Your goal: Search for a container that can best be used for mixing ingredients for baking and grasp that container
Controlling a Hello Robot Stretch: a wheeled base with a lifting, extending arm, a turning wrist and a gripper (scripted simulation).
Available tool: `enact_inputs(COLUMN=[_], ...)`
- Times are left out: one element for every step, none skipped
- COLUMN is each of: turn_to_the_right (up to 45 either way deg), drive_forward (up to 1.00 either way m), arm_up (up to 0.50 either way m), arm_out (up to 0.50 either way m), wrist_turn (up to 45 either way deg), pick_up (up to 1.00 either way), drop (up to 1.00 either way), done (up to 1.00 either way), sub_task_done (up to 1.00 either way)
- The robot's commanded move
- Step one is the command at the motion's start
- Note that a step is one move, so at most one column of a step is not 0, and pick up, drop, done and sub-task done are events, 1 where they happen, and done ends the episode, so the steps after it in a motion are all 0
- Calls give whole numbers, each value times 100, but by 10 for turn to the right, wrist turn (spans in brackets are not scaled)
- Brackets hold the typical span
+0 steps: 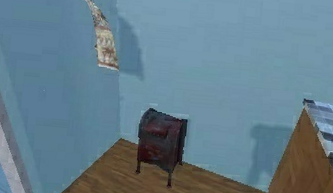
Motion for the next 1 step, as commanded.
enact_inputs(turn_to_the_right=[0], drive_forward=[0], arm_up=[0], arm_out=[0], wrist_turn=[0], pick_up=[0], drop=[0], done=[100], sub_task_done=[0])
